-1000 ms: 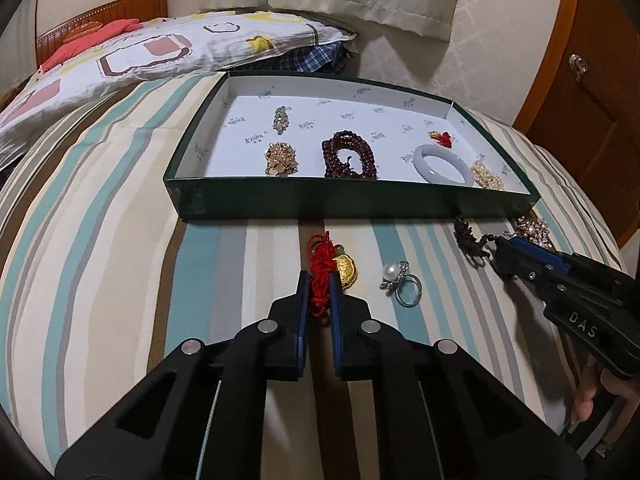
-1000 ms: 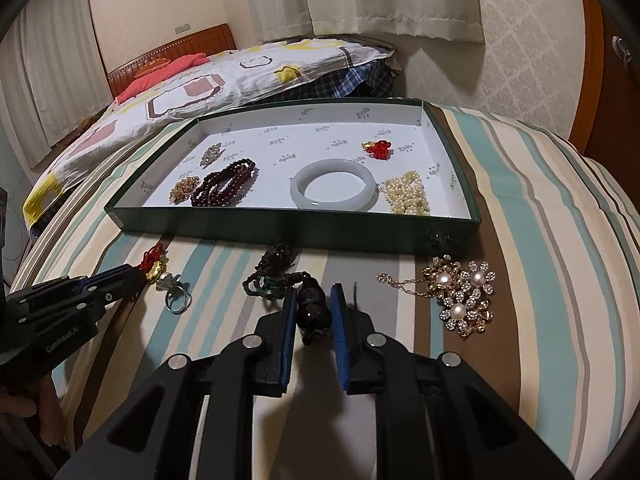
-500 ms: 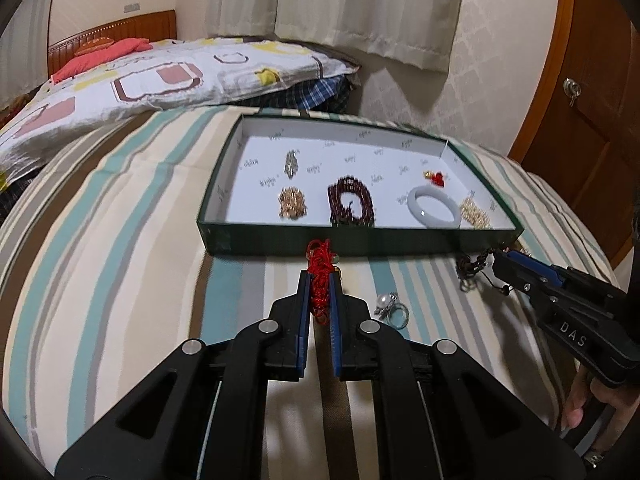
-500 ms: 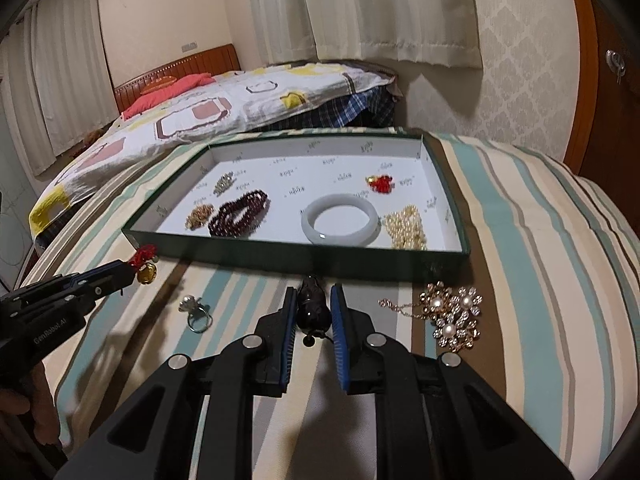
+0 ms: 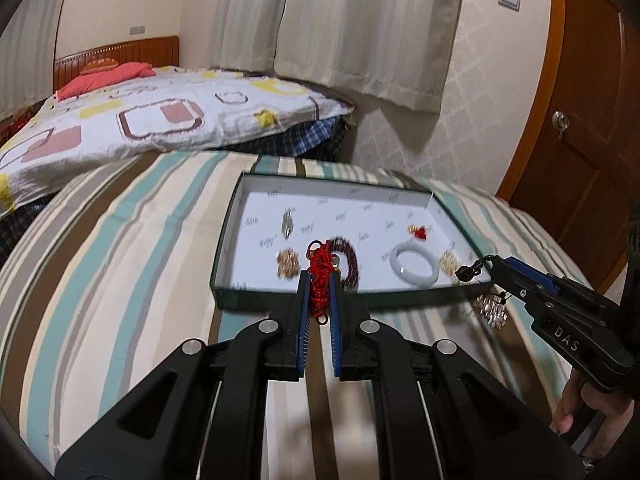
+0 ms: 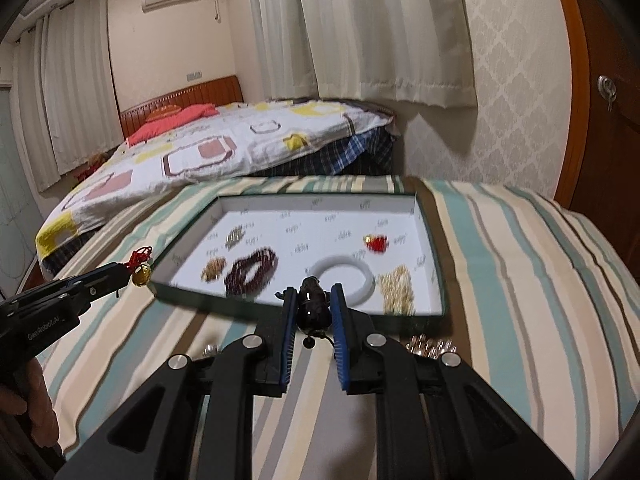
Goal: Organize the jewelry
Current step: 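Carry the red coin charm and black pendant into the green box with both tools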
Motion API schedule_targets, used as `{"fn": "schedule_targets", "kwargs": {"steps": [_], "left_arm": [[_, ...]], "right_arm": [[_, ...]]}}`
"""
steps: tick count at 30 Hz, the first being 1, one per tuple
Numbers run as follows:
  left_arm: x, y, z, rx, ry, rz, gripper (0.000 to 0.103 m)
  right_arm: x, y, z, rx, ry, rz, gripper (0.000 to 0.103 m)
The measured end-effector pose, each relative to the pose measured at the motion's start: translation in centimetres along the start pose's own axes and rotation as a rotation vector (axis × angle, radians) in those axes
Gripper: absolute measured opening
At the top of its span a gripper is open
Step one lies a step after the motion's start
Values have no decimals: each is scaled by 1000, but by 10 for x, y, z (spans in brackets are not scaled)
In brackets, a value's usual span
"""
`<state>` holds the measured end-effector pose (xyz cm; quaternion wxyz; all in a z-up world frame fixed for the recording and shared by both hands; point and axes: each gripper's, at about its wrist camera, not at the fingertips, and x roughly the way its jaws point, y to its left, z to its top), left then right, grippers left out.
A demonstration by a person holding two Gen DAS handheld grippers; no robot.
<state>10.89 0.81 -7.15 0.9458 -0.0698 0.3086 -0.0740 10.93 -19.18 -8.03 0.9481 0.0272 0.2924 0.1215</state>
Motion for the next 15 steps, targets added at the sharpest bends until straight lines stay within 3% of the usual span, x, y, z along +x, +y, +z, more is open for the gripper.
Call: {"fn": "schedule_targets", "kwargs": {"steps": [9, 15], "left_arm": [[5, -9, 38, 5, -79, -23, 9], [30, -18, 61, 27, -106, -30, 9]], "right_arm": [[11, -4, 36, -10, -76, -1, 18], [31, -7, 59, -16, -113, -4, 18]]}}
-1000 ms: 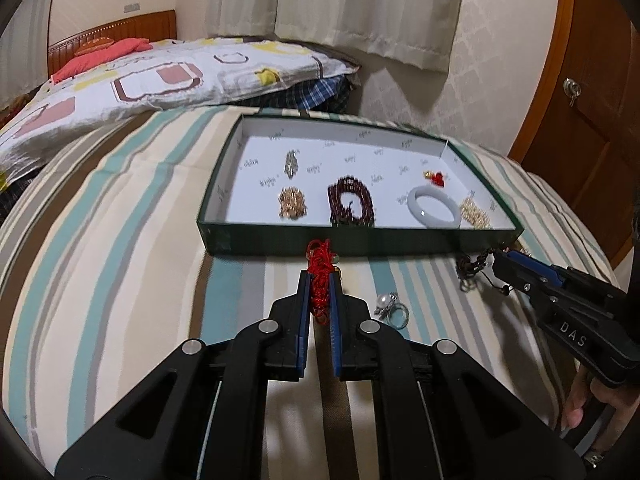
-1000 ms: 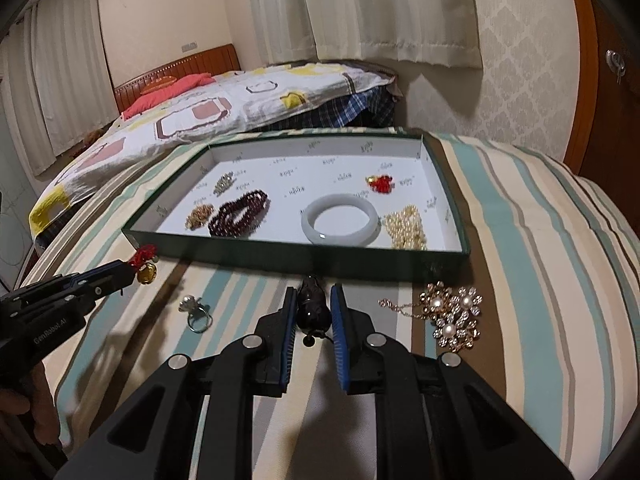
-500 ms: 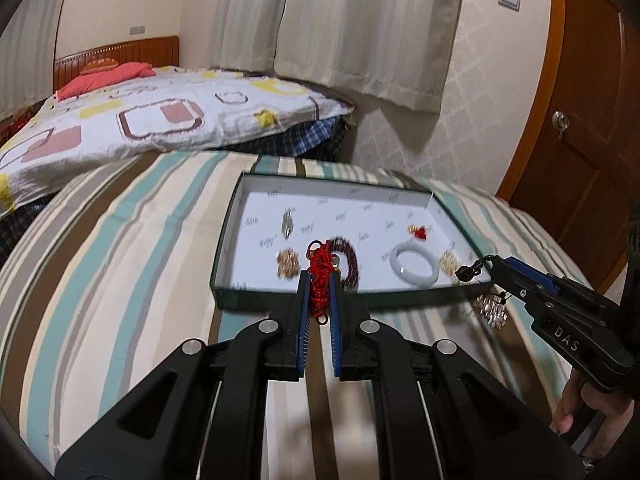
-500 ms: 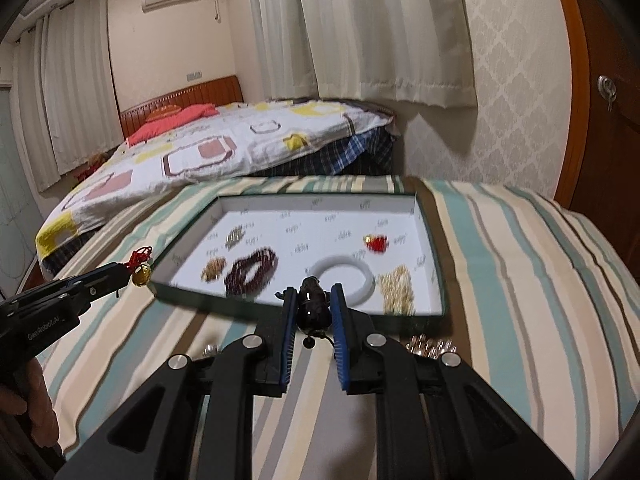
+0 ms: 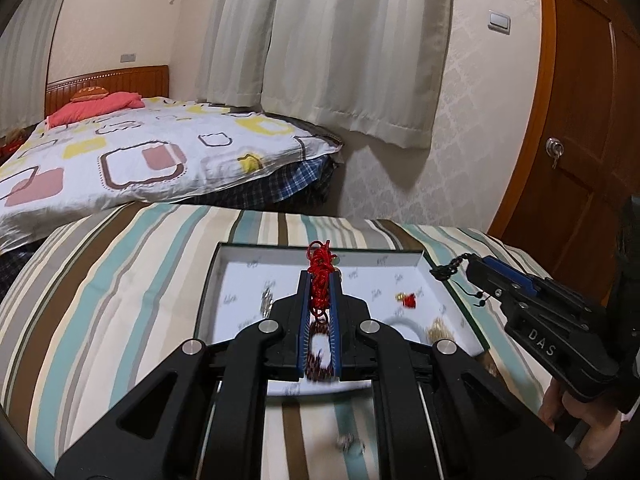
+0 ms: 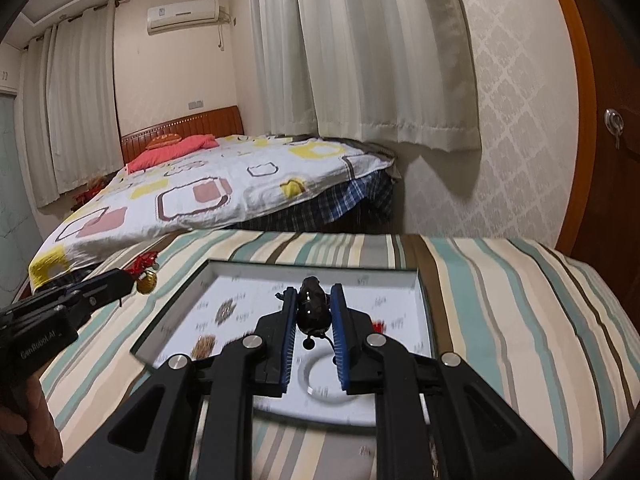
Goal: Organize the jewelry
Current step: 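Carry the red coin charm and black pendant into the green box with both tools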
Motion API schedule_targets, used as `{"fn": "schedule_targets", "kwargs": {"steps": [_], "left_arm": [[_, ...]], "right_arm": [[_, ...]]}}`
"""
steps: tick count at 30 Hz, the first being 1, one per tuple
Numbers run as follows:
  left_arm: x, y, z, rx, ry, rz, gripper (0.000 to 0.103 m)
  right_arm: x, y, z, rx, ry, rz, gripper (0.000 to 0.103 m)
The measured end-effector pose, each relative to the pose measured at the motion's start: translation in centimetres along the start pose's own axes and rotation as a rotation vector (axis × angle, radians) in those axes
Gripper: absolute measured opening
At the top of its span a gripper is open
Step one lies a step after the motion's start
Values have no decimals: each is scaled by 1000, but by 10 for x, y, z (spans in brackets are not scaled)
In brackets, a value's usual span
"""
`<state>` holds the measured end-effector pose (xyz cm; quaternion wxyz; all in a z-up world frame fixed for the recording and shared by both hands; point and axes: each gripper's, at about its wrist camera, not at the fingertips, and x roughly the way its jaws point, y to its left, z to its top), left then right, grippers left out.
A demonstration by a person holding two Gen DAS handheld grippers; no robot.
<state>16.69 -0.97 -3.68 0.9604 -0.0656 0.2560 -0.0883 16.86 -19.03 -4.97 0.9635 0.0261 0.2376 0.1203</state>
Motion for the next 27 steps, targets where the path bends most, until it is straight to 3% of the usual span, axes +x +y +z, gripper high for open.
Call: {"fn": "schedule_targets", "kwargs": {"steps": [9, 19, 27], "left_arm": [[62, 1, 8, 9, 44, 20, 9], [142, 14, -4, -23, 204, 63, 9], [170, 18, -9, -29, 307, 97, 9]], "right_arm": [[52, -10, 5, 16, 29, -6, 18], [113, -21, -8, 33, 161, -23, 18], [133, -19, -12, 23, 263, -46, 18]]}}
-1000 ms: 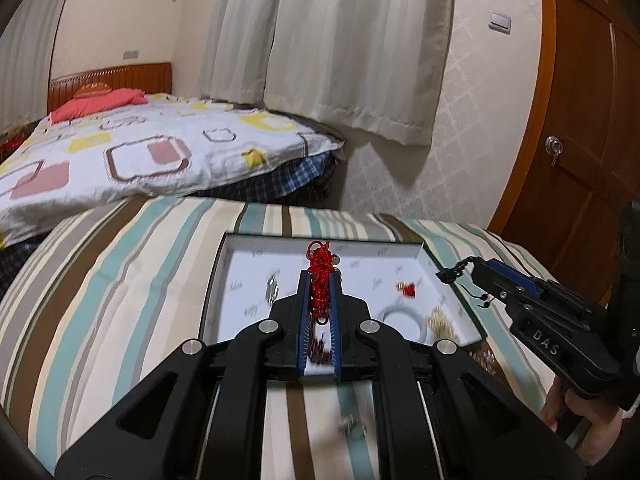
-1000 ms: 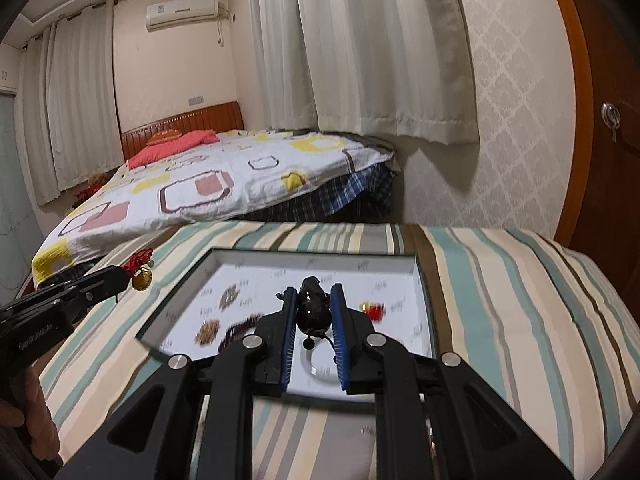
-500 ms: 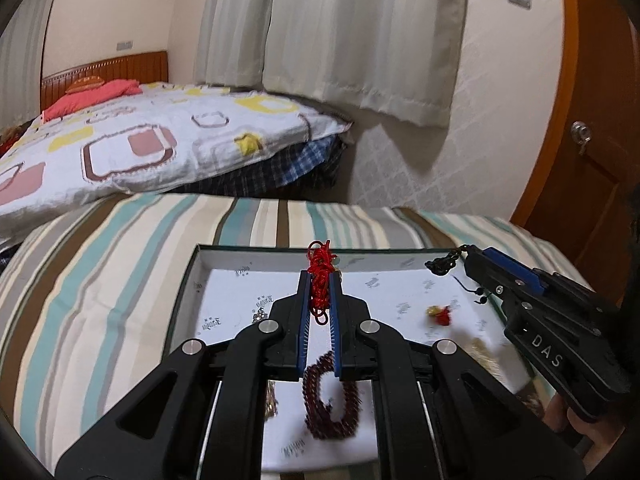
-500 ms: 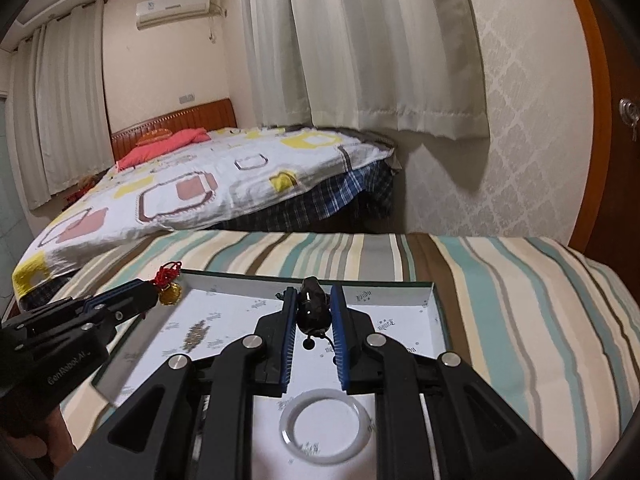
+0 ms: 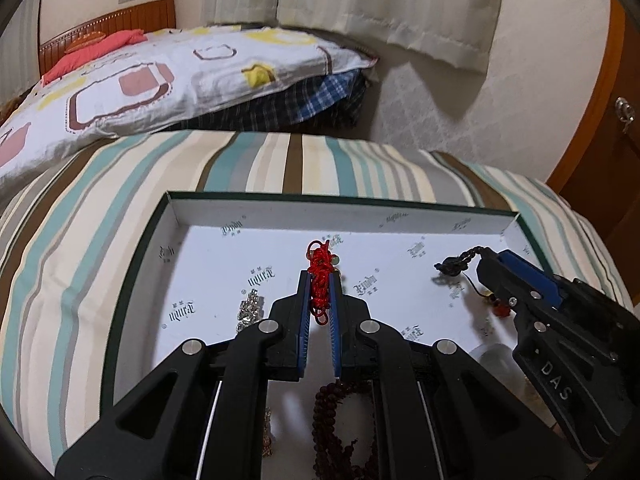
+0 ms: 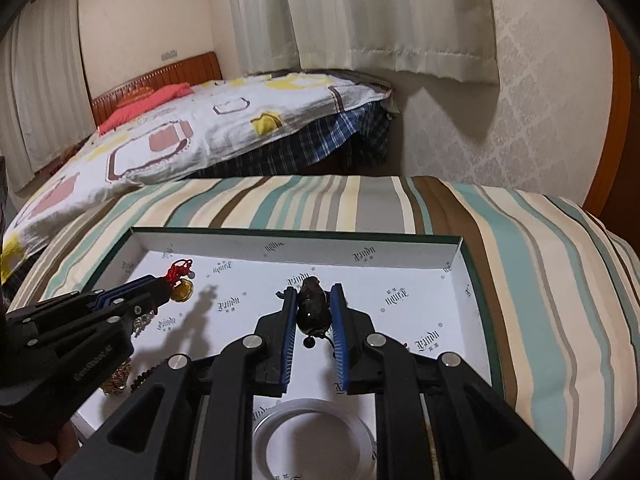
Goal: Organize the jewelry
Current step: 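Carry the red coin charm and black pendant into the green box with both tools, then open both tools to release the charm and pendant inside the box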
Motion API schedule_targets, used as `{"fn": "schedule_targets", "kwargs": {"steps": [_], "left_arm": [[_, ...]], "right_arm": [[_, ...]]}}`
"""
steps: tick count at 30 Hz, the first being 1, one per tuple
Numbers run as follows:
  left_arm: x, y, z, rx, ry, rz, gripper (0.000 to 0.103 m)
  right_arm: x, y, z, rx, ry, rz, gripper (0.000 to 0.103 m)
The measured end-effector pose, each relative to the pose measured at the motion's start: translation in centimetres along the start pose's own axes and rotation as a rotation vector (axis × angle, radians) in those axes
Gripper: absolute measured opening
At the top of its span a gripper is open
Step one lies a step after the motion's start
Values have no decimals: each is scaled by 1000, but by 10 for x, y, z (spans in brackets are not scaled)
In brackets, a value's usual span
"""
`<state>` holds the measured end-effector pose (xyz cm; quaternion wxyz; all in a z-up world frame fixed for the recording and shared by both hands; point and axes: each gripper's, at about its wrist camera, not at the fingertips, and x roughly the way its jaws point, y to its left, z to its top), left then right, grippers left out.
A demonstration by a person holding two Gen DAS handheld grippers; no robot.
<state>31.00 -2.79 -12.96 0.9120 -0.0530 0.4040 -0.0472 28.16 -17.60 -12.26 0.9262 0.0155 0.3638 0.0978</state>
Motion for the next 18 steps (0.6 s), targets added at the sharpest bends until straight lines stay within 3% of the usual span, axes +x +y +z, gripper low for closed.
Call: {"fn": "schedule_targets", "kwargs": {"steps": [5, 18], "left_arm": [[5, -3, 1, 16, 27, 13, 9], [12, -3, 5, 13, 66, 38, 9]], "right_arm": [[9, 2, 2, -19, 54, -14, 18], [16, 3, 2, -21, 98, -23, 18]]}}
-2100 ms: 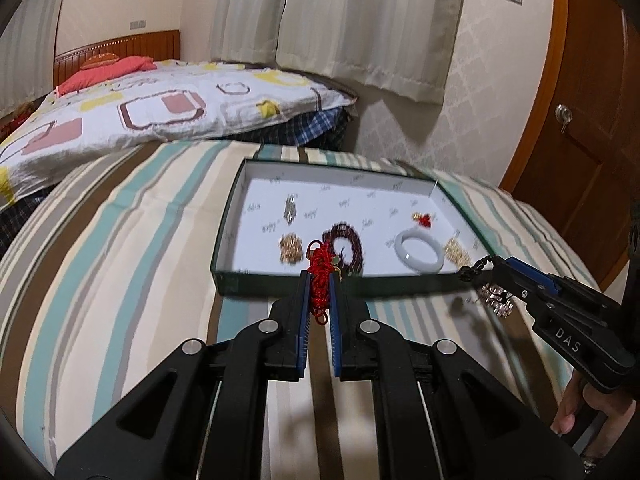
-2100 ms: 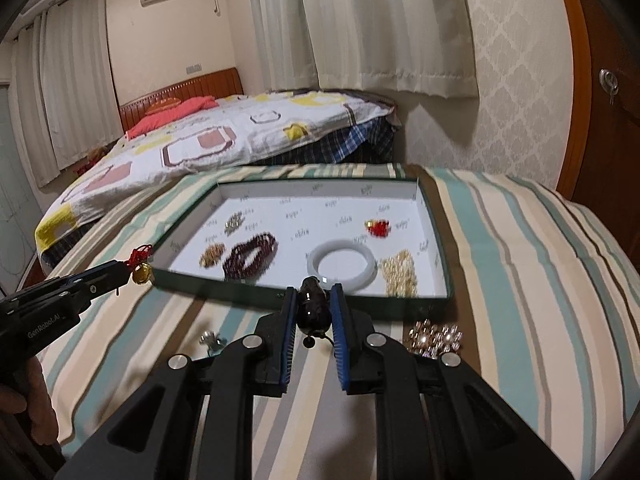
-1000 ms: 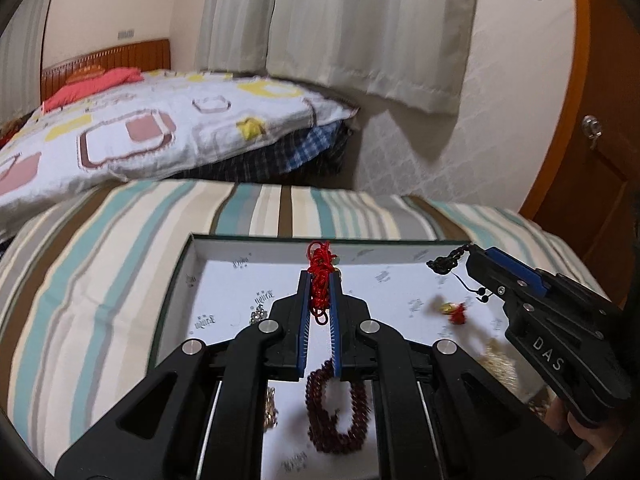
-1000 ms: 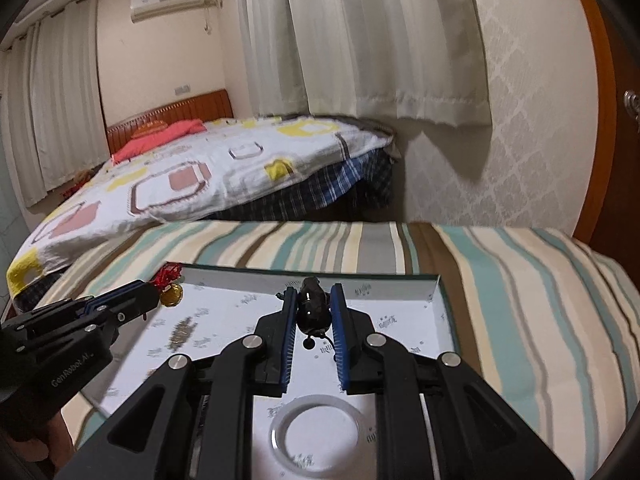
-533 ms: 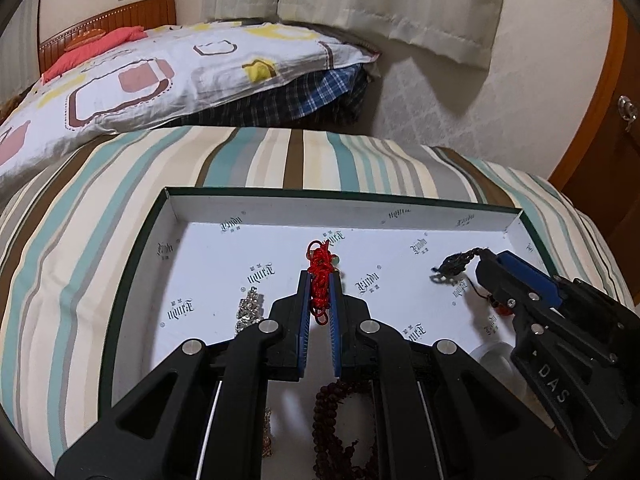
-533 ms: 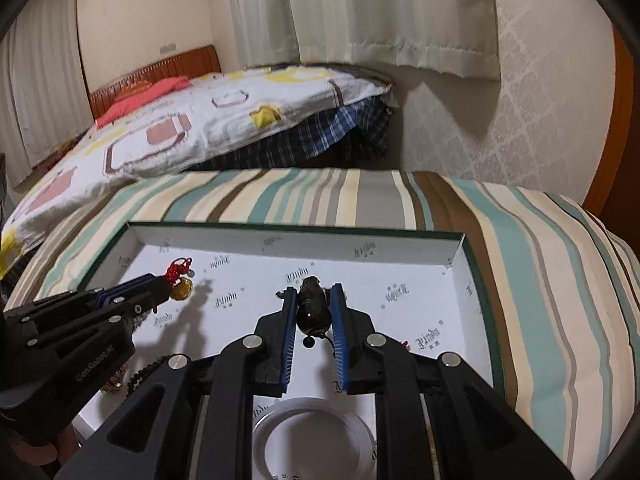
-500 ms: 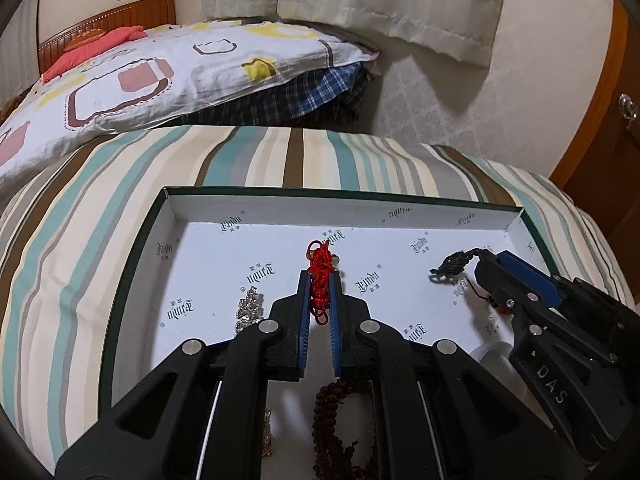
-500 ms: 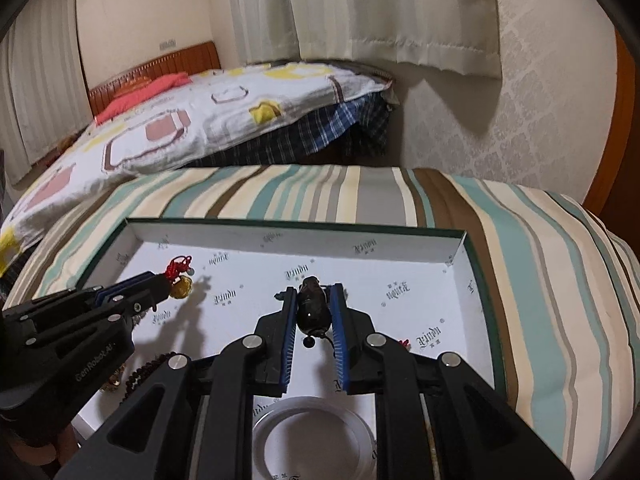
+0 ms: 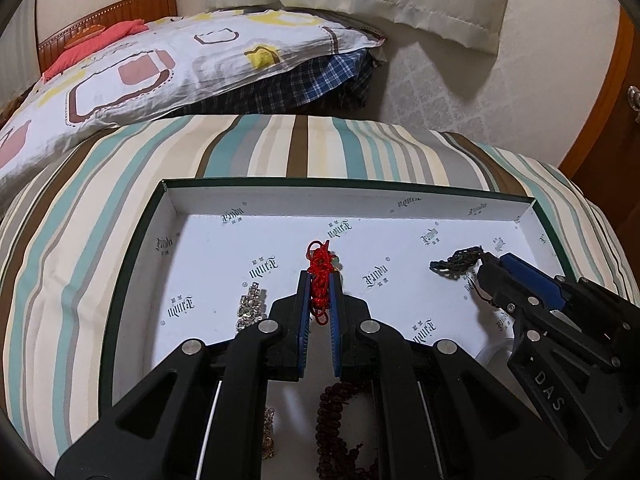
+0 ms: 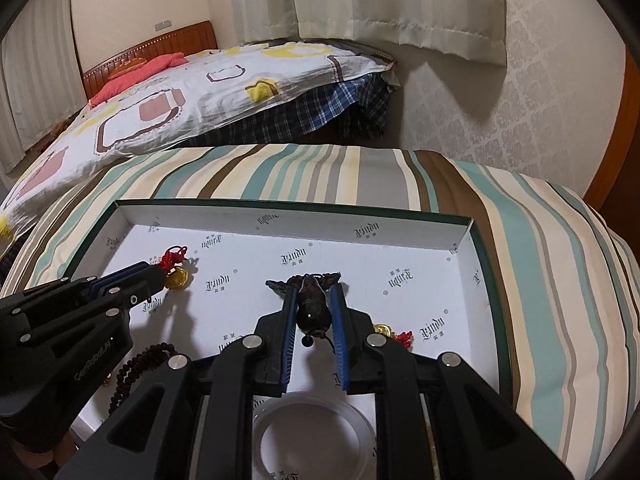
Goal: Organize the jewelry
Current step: 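Open both tools to release the charm and pendant inside the box, then lift both open tools out of the box toward the remaining jewelry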
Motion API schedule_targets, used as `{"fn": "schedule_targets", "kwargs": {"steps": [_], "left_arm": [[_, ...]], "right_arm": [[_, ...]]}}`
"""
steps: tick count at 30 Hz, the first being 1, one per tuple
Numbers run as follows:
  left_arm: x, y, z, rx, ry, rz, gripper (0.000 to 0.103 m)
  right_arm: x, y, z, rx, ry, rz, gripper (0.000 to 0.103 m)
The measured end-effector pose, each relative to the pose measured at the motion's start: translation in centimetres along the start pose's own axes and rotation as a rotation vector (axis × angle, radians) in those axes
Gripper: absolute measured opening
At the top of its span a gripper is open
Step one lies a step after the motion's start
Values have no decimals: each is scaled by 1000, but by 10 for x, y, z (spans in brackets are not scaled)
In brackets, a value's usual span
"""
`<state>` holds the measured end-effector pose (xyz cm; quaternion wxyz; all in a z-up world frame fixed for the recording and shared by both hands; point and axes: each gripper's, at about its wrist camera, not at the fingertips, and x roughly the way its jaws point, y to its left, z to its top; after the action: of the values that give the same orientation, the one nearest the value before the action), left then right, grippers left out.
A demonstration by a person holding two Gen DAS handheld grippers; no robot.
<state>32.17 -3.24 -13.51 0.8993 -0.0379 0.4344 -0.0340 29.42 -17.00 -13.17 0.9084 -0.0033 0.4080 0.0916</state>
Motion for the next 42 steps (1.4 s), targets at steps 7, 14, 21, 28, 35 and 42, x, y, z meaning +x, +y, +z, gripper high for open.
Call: {"fn": "schedule_targets", "kwargs": {"steps": [7, 14, 21, 28, 35, 42], "left_arm": [[1, 0, 1, 1, 4, 3, 9], [-1, 0, 0, 5, -7, 12, 34], [-5, -1, 0, 15, -24, 15, 39], [-9, -1, -2, 13, -38, 14, 45], [-12, -1, -2, 13, -53, 13, 46], [-13, -2, -2, 16, -55, 17, 46]], "right_arm": [[2, -2, 1, 14, 16, 1, 18], [5, -4, 1, 22, 35, 10, 18], [5, -4, 0, 24, 31, 11, 23], [2, -5, 0, 30, 15, 13, 30], [-2, -5, -1, 35, -7, 16, 32], [-4, -5, -1, 35, -16, 18, 32]]}}
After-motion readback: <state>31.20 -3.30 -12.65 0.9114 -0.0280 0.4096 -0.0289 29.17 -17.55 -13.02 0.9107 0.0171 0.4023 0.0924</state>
